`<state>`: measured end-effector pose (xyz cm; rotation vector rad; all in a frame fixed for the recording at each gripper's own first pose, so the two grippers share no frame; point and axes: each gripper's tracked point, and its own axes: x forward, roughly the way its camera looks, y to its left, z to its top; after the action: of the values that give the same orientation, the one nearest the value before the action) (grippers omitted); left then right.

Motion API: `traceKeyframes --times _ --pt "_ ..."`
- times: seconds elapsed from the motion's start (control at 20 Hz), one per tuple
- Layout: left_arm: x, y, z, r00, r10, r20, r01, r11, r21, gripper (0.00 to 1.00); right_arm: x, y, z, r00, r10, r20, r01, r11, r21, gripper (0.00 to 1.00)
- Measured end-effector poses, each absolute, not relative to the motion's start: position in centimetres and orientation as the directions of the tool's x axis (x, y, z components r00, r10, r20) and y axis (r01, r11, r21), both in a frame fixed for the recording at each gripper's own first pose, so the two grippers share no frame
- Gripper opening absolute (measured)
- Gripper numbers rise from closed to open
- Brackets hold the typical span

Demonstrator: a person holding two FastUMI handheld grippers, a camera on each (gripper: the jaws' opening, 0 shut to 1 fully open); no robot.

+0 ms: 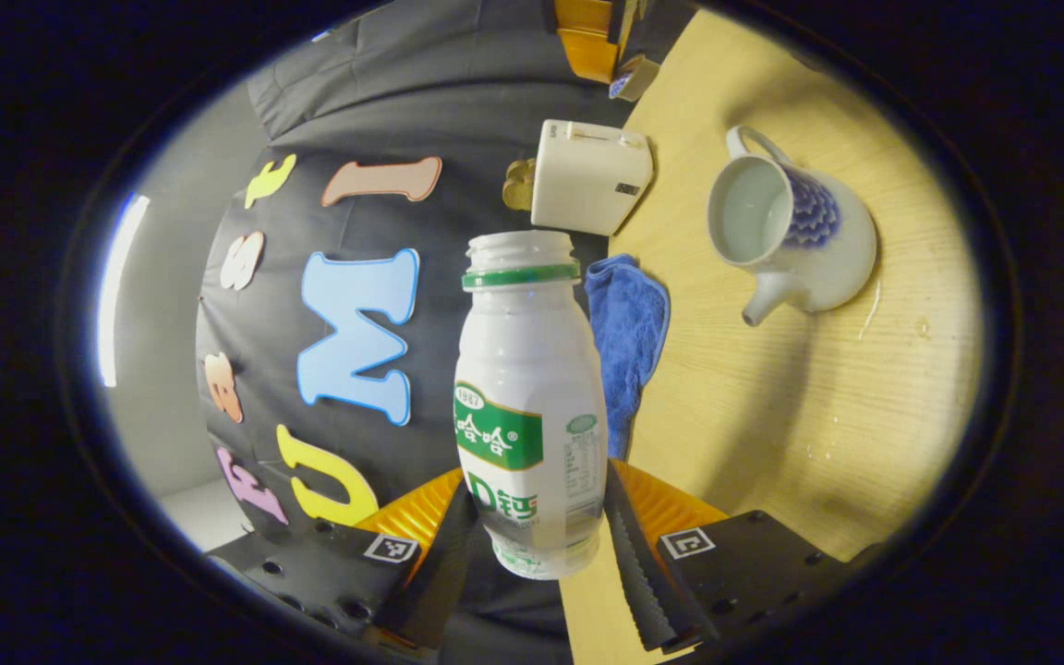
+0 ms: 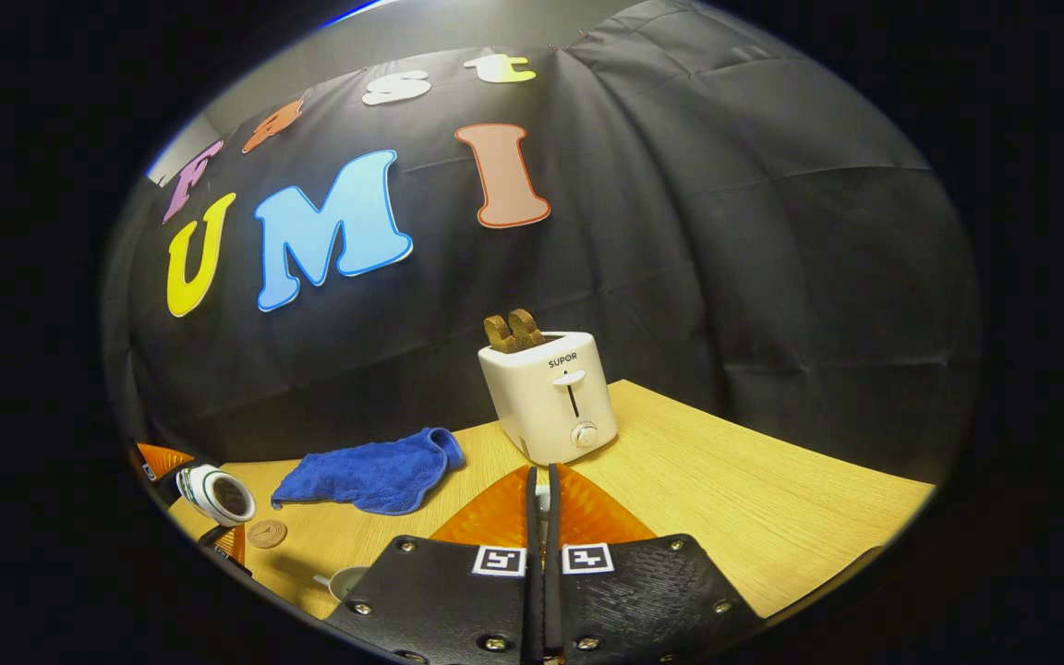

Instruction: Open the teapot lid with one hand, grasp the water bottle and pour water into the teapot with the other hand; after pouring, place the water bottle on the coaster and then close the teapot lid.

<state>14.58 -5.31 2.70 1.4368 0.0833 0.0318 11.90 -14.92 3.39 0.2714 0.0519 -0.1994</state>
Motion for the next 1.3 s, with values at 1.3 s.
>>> traceKeyframes --times 1.3 --pt "15.2 -7.8 4.5 1.0 -0.001 0.026 -0.025 -0.202 0.979 0.8 12.1 -15.0 2.8 0.978 -0.183 -0.101 0.204 0.938 0.281 0.0"
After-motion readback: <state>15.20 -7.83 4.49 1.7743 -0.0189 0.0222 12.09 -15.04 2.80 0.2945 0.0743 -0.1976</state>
